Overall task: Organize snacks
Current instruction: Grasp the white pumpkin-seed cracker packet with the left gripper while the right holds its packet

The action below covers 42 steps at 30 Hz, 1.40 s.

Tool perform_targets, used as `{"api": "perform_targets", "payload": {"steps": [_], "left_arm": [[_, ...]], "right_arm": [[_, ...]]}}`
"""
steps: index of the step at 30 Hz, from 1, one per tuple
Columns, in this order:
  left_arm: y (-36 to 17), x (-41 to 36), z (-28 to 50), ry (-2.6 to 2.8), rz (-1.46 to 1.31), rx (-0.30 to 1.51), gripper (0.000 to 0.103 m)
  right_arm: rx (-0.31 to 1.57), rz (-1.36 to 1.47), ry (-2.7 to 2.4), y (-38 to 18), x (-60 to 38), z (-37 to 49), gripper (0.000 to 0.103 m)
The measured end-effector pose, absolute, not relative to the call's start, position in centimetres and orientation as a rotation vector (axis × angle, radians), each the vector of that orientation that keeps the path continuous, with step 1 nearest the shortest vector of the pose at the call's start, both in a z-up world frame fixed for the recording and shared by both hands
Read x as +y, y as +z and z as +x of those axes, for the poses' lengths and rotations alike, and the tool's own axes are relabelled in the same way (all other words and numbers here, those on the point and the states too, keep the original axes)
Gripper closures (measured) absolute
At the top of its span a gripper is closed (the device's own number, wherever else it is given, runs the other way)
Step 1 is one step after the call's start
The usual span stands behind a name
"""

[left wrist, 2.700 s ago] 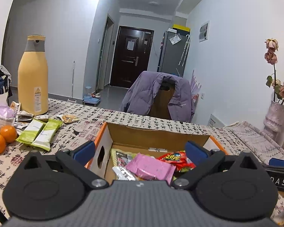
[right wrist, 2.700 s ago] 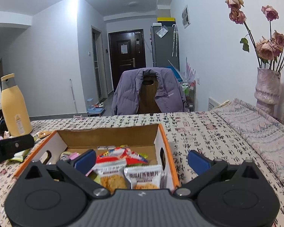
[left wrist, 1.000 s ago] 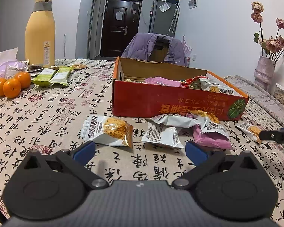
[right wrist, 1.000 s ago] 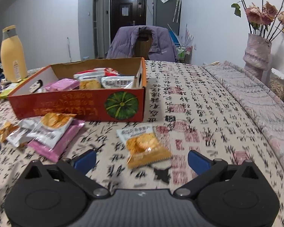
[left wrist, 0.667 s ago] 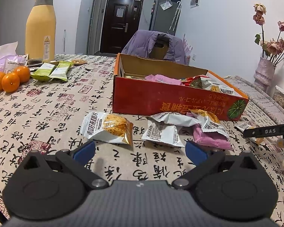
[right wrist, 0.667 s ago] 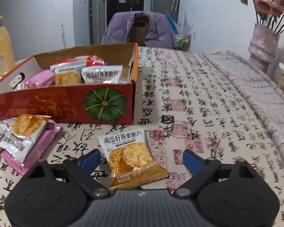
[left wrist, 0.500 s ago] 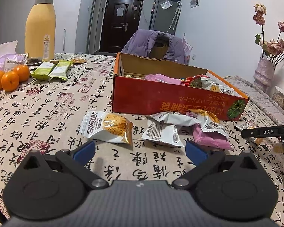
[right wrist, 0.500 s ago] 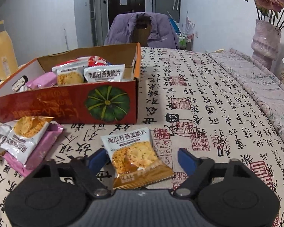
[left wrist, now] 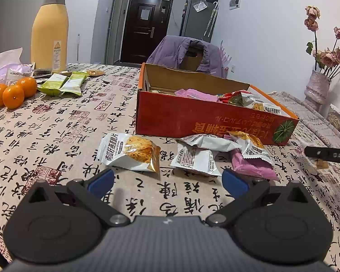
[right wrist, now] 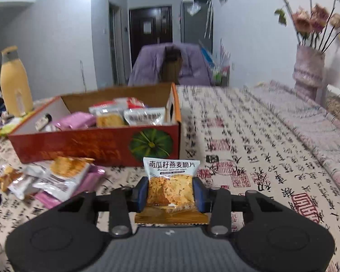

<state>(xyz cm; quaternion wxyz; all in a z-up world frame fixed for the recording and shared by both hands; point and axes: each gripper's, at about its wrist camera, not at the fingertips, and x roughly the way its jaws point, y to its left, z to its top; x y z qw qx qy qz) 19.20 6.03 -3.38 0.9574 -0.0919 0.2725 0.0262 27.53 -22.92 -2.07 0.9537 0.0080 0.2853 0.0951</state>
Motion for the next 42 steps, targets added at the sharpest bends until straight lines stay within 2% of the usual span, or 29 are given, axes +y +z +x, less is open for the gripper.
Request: {"api": "perform_targets", "payload": {"steps": [7,22,29,36,42], "left_arm": [[-3.4,5.9,19.1,0.055,-0.177,0.548,0.0],[-2.3,6.9,19.1,0.123,-0.093,0.552,0.0],[-1.5,10.2,22.8,0.195,-0.084,0.65,0.0],[-2.7,9.6,25.8,0.207,-0.08,0.72,0.0],[-3.6,8.6,26.6,0.177,-0.059,0.759,0.028]], "right_arm": [[0.484,0.061,0.197,-1.7,-21.9,24.1,0.063],[0.462,0.089,0.238,-3.0,-20.9,23.3,0.063],[0.464,0.099,0.241,-3.1,-21.0,23.4,0.063],[0.486,0.102,0.239,-3.2,-20.9,23.8,0.063],[0.493,0.106,0.242,-3.3,-20.9,23.8,0.063]]}}
